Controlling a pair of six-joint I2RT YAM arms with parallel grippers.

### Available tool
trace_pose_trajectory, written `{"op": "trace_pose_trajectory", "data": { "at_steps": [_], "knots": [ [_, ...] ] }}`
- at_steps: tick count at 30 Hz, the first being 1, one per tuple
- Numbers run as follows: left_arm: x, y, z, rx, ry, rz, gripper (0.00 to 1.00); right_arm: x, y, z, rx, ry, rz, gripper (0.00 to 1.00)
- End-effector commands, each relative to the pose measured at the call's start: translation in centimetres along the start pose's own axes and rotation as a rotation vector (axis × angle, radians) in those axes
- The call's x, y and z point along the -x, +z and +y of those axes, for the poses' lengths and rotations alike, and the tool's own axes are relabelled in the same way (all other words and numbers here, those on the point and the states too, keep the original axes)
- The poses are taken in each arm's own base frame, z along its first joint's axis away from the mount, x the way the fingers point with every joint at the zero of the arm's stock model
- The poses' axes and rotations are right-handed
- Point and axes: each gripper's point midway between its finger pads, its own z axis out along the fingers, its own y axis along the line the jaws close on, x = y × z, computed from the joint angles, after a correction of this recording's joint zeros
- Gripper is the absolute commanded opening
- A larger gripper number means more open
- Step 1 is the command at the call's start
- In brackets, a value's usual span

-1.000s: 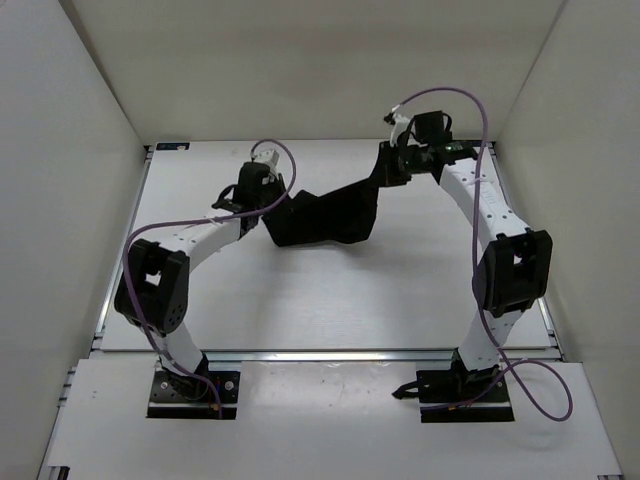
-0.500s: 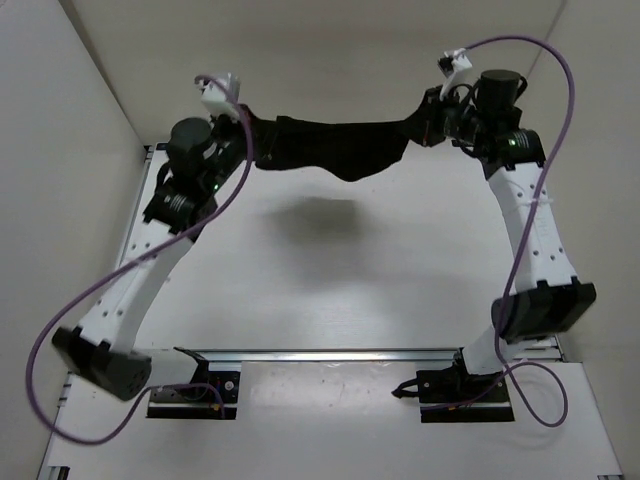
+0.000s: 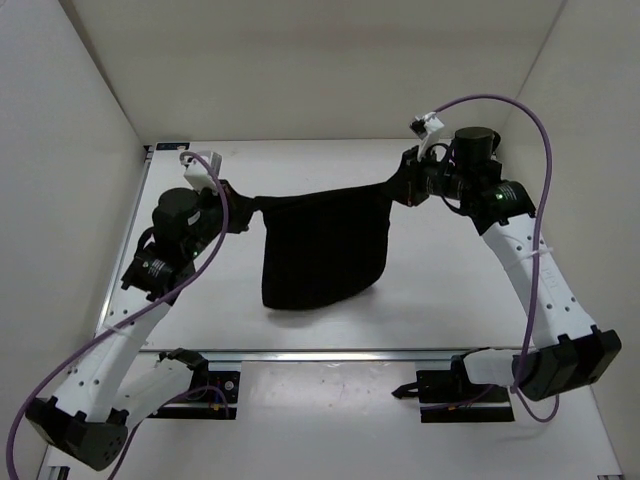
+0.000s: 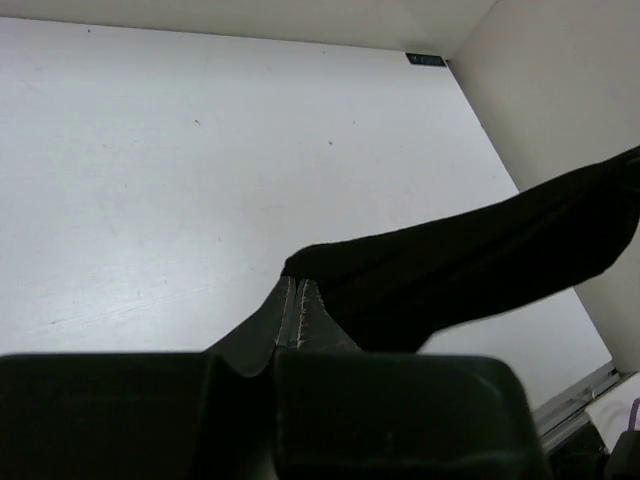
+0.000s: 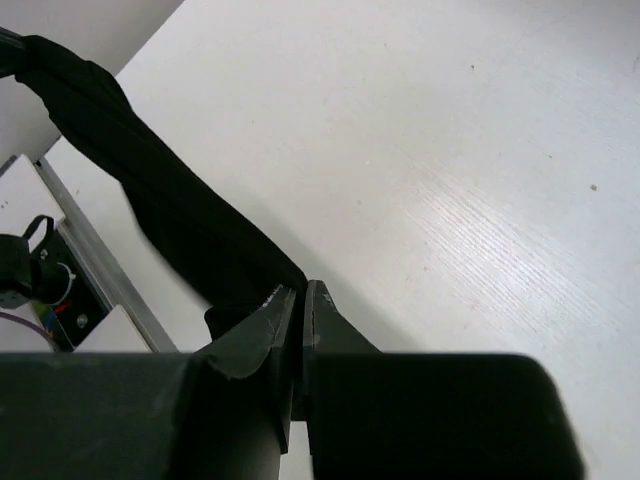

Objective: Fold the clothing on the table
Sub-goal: Flatten the skirt out, then fold the skirt

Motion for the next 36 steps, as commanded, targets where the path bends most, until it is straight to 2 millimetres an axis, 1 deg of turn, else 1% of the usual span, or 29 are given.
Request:
{"op": "trace_pose_trajectory", "data": {
  "at_steps": [1, 3, 5, 6, 9, 10, 11, 12, 13, 14, 15, 16, 17, 18, 19, 20, 21, 22, 23, 24, 25, 26, 29, 30, 32, 33, 34, 35, 36],
  "knots": [
    [1.5, 1.6, 3.8, 0.125, -0.018, -0.033, 0.00, 2.7, 0.9, -6.1, -0.161, 0.002, -0.076, 0.00],
    [0.2, 4.2, 3.5, 0.121, -0.003, 0.011, 0.00, 2.3, 2.2, -7.9, -0.175, 0.023, -0.056, 0.00],
    [-1.0, 6.4, 4.3, 0.131, -0.006, 0.050, 0.00, 0.0, 4.7, -10.2, -0.175, 0.078, 0.011, 0.00],
    [-2.7, 8.7, 5.3, 0.138, -0.023, 0.093, 0.00, -0.6, 5.4, -11.7, -0.183, 0.093, 0.022, 0.00],
    [-5.3, 11.5, 6.7, 0.167, -0.027, 0.150, 0.00, -3.4, 8.2, -14.0, -0.165, 0.172, 0.088, 0.00],
    [-6.5, 12.5, 7.3, 0.181, -0.027, 0.177, 0.00, -3.1, 8.7, -14.6, -0.159, 0.162, 0.074, 0.00],
    [-7.6, 13.6, 7.9, 0.192, -0.023, 0.208, 0.00, -4.8, 10.2, -15.4, -0.146, 0.194, 0.115, 0.00],
    [-7.5, 14.1, 8.1, 0.194, -0.019, 0.203, 0.00, -5.9, 11.4, -16.6, -0.145, 0.213, 0.142, 0.00],
    [-8.6, 15.3, 8.8, 0.205, -0.015, 0.230, 0.00, -5.1, 12.1, -17.0, -0.137, 0.195, 0.129, 0.00],
    [-10.0, 16.2, 10.2, 0.249, -0.015, 0.259, 0.00, -6.4, 13.4, -17.8, -0.131, 0.217, 0.161, 0.00],
    [-9.0, 16.9, 10.6, 0.260, -0.017, 0.236, 0.00, -6.6, 14.8, -18.5, -0.129, 0.209, 0.171, 0.00],
    [-8.9, 18.2, 11.1, 0.264, -0.020, 0.239, 0.00, -7.0, 16.0, -19.5, -0.142, 0.221, 0.185, 0.00],
    [-8.9, 19.6, 11.3, 0.262, -0.026, 0.247, 0.00, -6.5, 17.1, -20.5, -0.155, 0.207, 0.176, 0.00],
    [-9.0, 21.0, 11.8, 0.263, -0.031, 0.255, 0.00, -5.1, 17.5, -20.9, -0.164, 0.200, 0.157, 0.00],
    [-9.0, 21.7, 12.0, 0.268, -0.029, 0.256, 0.12, -5.8, 18.2, -22.2, -0.187, 0.223, 0.168, 0.01],
    [-8.2, 23.1, 12.1, 0.260, -0.033, 0.241, 0.24, -4.3, 18.5, -22.5, -0.189, 0.211, 0.137, 0.11],
    [-7.4, 24.2, 12.1, 0.257, -0.034, 0.231, 0.52, -3.5, 18.9, -23.4, -0.200, 0.222, 0.110, 0.31],
    [-7.2, 24.8, 12.1, 0.257, -0.033, 0.231, 0.61, -3.2, 18.8, -24.0, -0.211, 0.236, 0.094, 0.40],
    [-6.4, 25.6, 12.9, 0.280, -0.023, 0.221, 0.78, -3.0, 18.8, -24.6, -0.210, 0.248, 0.074, 0.56],
    [-6.8, 26.1, 13.2, 0.294, -0.010, 0.237, 0.98, -2.4, 18.2, -25.2, -0.210, 0.256, 0.054, 0.74],
    [-5.8, 26.3, 13.5, 0.303, -0.014, 0.224, 0.99, -2.4, 17.8, -25.7, -0.212, 0.260, 0.051, 0.76],
    [-5.1, 26.6, 13.4, 0.298, -0.015, 0.209, 0.99, -2.2, 17.4, -25.9, -0.214, 0.253, 0.046, 0.78],
    [-5.8, 26.5, 13.6, 0.284, -0.005, 0.217, 0.99, -2.4, 16.4, -26.4, -0.260, 0.251, 0.065, 0.81],
    [-6.2, 26.1, 13.4, 0.270, 0.000, 0.221, 0.98, -3.3, 16.0, -27.0, -0.273, 0.266, 0.080, 0.81],
    [-7.4, 25.7, 13.2, 0.235, 0.001, 0.234, 0.97, -3.6, 16.0, -26.7, -0.271, 0.257, 0.083, 0.81],
    [-8.4, 25.3, 12.2, 0.189, -0.002, 0.239, 0.95, -4.5, 16.4, -26.6, -0.267, 0.265, 0.098, 0.82],
    [-8.4, 25.6, 11.6, 0.148, 0.005, 0.219, 0.91, -4.4, 16.5, -26.4, -0.260, 0.258, 0.093, 0.81],
    [-9.5, 25.3, 11.7, 0.135, 0.010, 0.227, 0.89, -5.4, 16.8, -26.1, -0.243, 0.272, 0.110, 0.81],
    [-9.9, 25.2, 10.8, 0.090, 0.016, 0.213, 0.85, -5.9, 17.3, -25.7, -0.233, 0.276, 0.116, 0.80]
  ]
}}
